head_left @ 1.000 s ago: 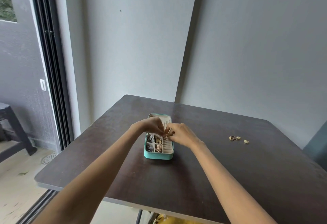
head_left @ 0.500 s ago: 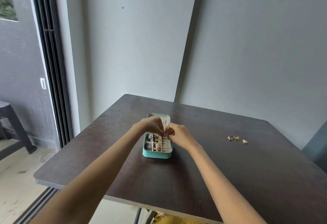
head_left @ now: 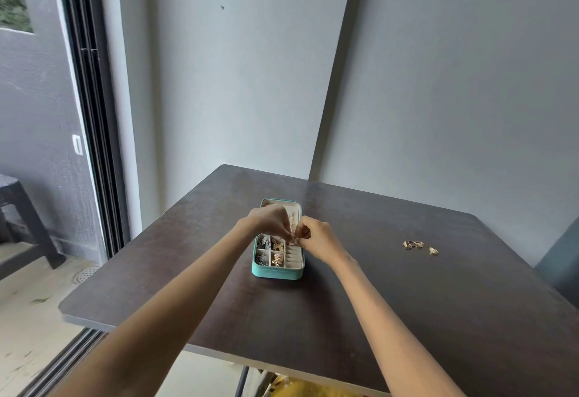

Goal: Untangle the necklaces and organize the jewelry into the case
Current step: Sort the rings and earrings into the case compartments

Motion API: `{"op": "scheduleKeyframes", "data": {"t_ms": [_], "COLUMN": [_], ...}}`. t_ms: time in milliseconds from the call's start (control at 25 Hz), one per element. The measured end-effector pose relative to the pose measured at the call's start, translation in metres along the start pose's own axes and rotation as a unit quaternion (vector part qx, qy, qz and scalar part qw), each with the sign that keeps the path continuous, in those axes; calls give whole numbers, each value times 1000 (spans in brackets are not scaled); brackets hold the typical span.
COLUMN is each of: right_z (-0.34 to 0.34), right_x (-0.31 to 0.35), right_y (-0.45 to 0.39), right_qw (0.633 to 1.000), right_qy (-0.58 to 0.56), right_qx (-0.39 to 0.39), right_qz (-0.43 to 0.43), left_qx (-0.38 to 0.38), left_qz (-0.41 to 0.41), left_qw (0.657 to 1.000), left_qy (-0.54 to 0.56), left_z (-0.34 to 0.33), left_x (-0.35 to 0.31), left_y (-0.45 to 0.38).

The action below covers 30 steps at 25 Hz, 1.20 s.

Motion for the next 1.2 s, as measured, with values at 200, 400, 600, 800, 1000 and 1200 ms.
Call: {"op": "scheduleKeyframes", "data": {"t_ms": [200,400,600,800,1000,1200], "right_z": [-1,12,35,62,68,68], "right_x": [-5,-34,-112,-184,-219,-222], "right_y": [2,14,50,75,60,47], "right_qw": [999,976,931,891,882,895], "right_qy": [-43,-122,-88,-79,4,70], "right_qx": [-24,-146,-254,-292,-271,-216], "right_qz": [-21,-109,-245,-338,-386,-383], "left_qx": [14,-117,-109,-60,19,42], "left_qz": [-3,-29,-96,-55,13,33], "left_qw": [1000,989,950,936,924,889], "left_qy": [7,90,275,342,382,456], "left_z": [7,7,-67,-126,-141,-136], "left_x": [-5,-51,-138,-186,-178,-167], "left_y": [5,1,-35,-71,-99,-101]}}
Point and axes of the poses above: each hand's wrist, its own y-axis away from the middle knuckle, its own z-axis out of the back of the hand, x = y × z, the point moved 3 cm from there along -y, towards the middle knuckle, and after that the axes turned 9 degrees about y, right-handed, at the moved point
